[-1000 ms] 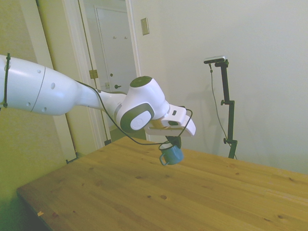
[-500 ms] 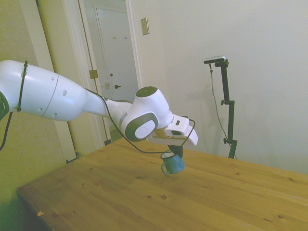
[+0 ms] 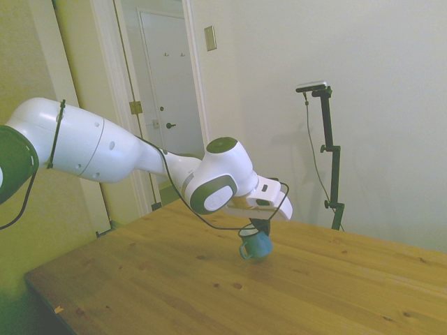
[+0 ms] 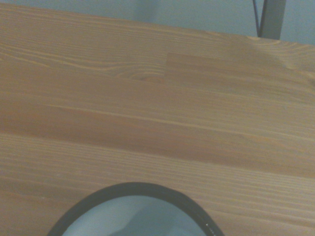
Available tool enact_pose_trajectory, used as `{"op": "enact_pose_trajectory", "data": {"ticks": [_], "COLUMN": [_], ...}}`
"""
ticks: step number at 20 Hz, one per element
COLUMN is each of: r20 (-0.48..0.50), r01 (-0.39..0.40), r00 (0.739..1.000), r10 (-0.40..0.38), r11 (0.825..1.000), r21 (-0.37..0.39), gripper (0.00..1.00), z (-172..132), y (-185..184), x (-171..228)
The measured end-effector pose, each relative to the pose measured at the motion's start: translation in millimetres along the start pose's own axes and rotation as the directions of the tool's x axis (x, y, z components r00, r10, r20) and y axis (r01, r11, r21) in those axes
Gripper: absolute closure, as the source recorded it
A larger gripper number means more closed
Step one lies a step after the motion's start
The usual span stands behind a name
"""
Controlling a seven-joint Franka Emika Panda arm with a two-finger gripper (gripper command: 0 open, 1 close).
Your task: Flip the mug upright
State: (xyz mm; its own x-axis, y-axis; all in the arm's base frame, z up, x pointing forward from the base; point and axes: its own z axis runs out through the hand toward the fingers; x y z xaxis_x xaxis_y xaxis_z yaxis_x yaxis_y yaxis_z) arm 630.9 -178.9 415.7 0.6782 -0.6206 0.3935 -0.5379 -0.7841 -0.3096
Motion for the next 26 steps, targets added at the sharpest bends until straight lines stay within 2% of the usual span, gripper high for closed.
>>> {"op": "enact_pose_trajectory", "data": {"ticks": [12, 13, 26], "r20": [0.001, 0.001, 0.005], "r01": [0.031, 0.031, 0.028], "r00": [1.000, 1.000, 1.000], "r10": [-0.031, -0.031, -0.028], "r11": [0.999, 0.999, 0.999], "r21": [0.029, 0.029, 0.025], "gripper": [1.00, 0.00, 0.00], "z": [26.4, 26.7, 30.2], "y": [-3.3, -3.3, -0.2], "x": [2.5, 2.5, 2.2]}}
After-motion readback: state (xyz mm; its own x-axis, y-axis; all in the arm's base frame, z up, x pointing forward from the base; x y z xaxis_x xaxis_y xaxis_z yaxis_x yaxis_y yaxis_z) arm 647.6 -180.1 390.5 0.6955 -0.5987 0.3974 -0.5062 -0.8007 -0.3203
